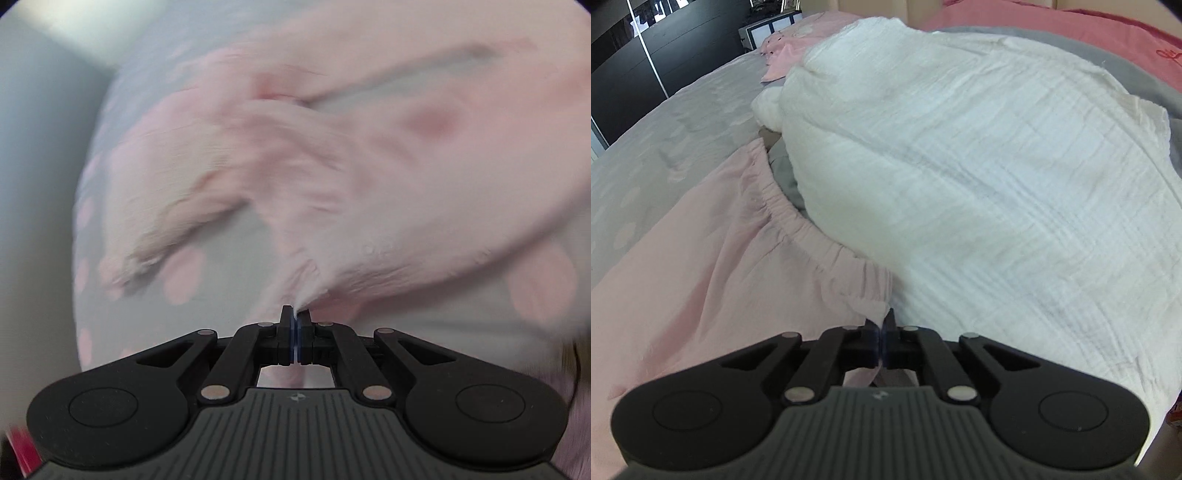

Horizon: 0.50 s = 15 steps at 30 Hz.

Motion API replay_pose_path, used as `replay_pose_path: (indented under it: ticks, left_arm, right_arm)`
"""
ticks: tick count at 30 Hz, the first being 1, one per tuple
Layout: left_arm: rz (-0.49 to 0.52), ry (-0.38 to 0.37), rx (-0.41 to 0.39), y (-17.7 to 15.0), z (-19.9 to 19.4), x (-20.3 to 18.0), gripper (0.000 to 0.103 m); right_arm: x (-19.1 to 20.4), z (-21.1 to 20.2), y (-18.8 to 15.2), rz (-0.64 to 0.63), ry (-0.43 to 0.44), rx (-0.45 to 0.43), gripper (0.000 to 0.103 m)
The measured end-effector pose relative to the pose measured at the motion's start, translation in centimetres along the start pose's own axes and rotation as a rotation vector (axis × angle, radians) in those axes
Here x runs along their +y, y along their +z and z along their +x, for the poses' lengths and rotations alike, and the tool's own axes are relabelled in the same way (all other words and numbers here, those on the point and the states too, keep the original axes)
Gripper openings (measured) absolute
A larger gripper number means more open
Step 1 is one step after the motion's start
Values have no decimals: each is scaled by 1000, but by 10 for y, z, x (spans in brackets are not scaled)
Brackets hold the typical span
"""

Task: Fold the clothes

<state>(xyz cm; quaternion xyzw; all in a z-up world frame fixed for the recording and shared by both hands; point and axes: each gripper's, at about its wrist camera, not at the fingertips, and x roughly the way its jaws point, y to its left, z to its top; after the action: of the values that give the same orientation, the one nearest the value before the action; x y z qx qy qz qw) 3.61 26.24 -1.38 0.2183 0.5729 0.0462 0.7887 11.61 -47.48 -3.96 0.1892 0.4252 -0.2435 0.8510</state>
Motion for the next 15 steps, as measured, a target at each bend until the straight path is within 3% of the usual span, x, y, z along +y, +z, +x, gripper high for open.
replay_pose_path:
  ticks: [6, 9, 11, 13, 15]
  left_arm:
    - [92, -102, -3, -17, -5, -12, 2]
    - [137, -154, -4, -26, -7, -18, 15]
    - [168, -188, -5, -31, -9, -22, 26]
    - [56, -231, -87, -26, -20, -3, 50]
    - [-63, -269, -158, -18, -25, 15, 55]
  right_arm:
    - [4, 3, 5, -7, -31, -3, 2]
    - [5, 1, 4, -10, -31, -5, 10]
    - [6, -5, 3, -19, -29, -22, 22]
    - [7, -15, 0, -24, -23, -45, 33]
    - [7, -24, -2, -25, -10, -68, 33]
